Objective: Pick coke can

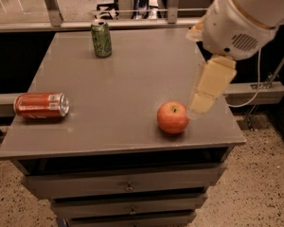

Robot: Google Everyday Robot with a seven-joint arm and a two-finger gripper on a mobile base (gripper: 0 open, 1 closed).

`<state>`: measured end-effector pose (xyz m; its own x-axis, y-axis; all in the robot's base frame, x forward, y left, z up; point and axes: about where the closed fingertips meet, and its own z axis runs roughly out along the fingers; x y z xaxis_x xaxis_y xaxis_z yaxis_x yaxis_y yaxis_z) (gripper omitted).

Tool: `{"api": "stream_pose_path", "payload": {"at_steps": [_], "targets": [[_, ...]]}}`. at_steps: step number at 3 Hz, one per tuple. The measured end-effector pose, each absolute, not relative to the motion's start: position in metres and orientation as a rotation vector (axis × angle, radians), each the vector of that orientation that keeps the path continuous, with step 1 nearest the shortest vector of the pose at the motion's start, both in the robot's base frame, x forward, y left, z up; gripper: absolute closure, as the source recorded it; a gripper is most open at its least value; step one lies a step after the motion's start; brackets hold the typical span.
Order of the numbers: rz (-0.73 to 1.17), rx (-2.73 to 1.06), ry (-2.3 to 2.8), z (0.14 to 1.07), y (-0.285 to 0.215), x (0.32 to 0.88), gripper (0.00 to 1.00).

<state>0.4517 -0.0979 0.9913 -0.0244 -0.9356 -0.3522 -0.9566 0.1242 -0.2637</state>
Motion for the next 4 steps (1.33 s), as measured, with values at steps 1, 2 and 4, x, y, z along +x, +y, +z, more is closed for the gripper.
{"api": "stream_pose_path", "payload": {"at_steps": [1,2,4], "targets": [[0.151,-1.879,1.793,1.017,-0.01,0.448,0.0],[0.149,-1.878,1.793,1.018,-0.01,0.448,0.0],[0.24,-1.881,1.694,1.003,0.041,0.464,0.0]]}}
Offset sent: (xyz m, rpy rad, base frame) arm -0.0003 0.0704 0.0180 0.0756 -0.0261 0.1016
